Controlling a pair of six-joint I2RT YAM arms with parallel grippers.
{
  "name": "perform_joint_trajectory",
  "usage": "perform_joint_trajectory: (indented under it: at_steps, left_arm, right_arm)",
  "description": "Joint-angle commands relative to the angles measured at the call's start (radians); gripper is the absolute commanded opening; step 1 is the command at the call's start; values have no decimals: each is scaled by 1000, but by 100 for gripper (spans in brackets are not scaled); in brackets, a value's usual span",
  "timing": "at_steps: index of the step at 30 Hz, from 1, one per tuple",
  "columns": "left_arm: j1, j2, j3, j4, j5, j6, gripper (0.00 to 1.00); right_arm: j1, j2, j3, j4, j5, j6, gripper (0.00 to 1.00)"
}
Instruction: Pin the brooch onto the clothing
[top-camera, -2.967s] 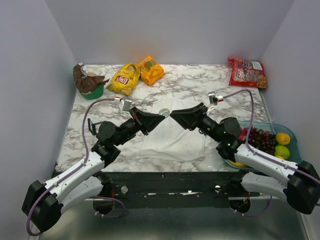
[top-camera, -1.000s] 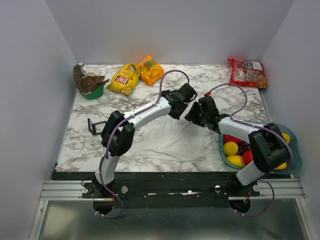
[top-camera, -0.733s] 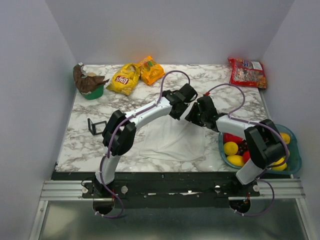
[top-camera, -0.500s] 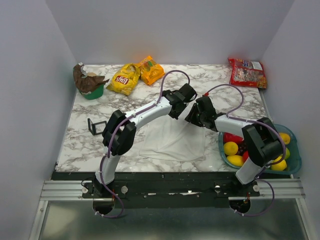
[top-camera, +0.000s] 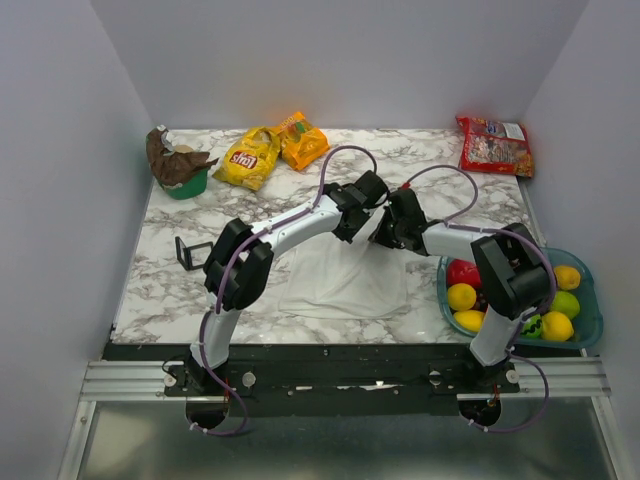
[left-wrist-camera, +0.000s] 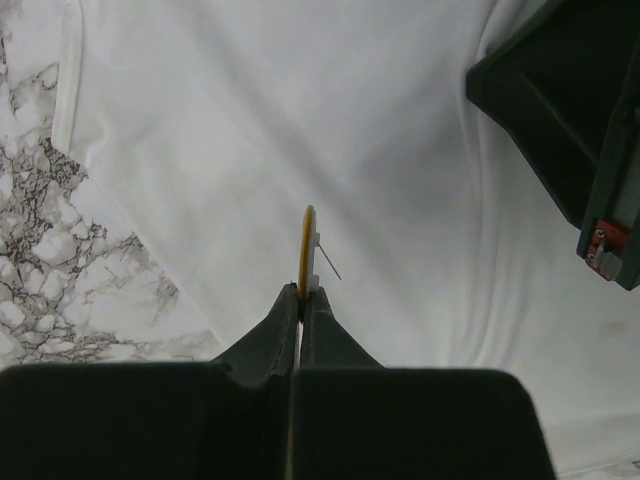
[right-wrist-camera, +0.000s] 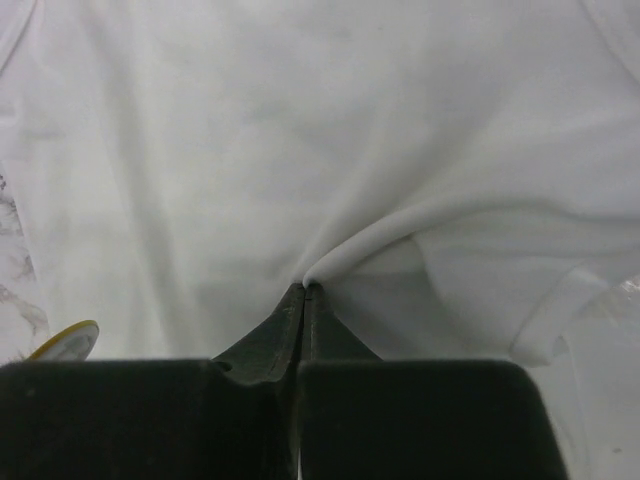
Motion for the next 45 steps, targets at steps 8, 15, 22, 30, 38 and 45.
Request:
perform_joint_trajectory:
  at_steps: [8, 15, 22, 30, 38, 45]
  left_arm:
    - [16, -5, 15, 6, 28, 6, 0]
    - [-16, 84, 115, -34, -44, 28, 0]
    - [-48, 176, 227, -75, -124, 49, 0]
    - [-96, 303, 331, -106, -256, 94, 0]
    - [-145, 387, 389, -146, -393, 138, 0]
    - [-191, 412, 414, -156, -434, 171, 0]
  right_arm:
    - [6, -12, 33, 17, -58, -14, 13]
    - [-18, -267, -91, -29, 61, -9, 55]
    - [-32, -584, -259, -98, 172, -20, 71]
    - [-32, -859, -409, -150, 204, -20, 74]
    - [-32, -1057, -500, -193, 215, -3, 75]
    - [-32, -1045, -498, -199, 207, 5, 76]
